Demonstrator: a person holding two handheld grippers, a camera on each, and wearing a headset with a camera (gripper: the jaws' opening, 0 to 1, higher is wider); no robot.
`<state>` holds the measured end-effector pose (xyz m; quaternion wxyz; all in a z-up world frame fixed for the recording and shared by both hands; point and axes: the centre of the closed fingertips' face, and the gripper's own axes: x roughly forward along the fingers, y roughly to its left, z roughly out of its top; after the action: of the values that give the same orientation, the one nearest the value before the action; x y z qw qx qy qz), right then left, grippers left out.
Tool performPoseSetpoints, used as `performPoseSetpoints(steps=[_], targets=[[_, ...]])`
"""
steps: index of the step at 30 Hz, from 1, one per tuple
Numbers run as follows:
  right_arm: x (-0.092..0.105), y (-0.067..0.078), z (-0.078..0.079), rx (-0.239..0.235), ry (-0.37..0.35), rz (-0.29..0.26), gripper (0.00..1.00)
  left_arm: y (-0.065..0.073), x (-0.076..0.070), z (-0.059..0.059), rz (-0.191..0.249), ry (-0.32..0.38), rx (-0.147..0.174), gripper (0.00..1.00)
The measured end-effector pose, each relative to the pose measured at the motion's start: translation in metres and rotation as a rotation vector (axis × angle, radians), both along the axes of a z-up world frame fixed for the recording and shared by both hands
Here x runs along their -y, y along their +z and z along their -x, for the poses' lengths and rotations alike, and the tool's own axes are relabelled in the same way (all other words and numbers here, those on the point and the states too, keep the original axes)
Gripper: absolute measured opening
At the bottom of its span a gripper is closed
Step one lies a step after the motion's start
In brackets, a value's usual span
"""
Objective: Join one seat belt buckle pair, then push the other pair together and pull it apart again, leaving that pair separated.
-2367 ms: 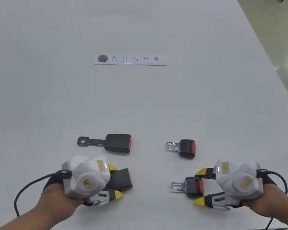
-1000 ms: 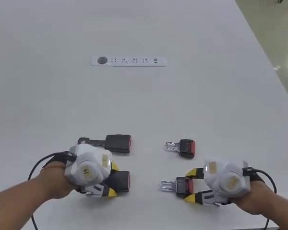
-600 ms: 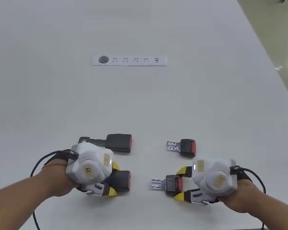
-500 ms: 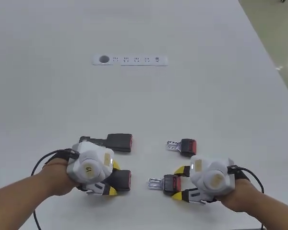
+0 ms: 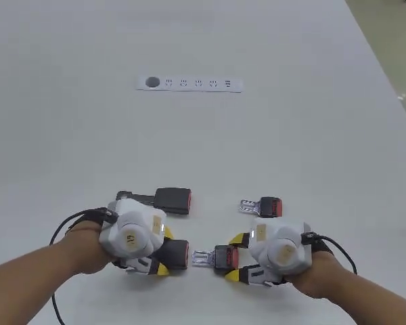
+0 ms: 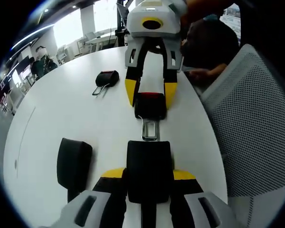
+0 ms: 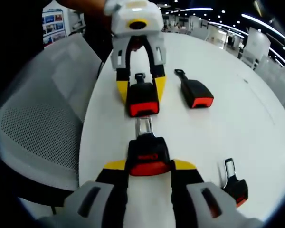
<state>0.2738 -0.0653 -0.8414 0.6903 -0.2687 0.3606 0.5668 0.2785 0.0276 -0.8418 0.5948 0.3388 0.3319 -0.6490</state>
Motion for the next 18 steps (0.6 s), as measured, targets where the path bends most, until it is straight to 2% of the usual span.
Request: performPoseSetpoints(steps=[13,18], targets=[[-0.023,0.000,-0.007,0.004,-0.017,-0.064,0.34,0.000,0.000,0.000,-0.008,-0.009,0.001,0.36],[-0.028,-0.001,-0.005,0.001,-0.027,-0.083,0.34,0.000,-0.001,0.000,-0.009,-0.009,0.002,0.36]])
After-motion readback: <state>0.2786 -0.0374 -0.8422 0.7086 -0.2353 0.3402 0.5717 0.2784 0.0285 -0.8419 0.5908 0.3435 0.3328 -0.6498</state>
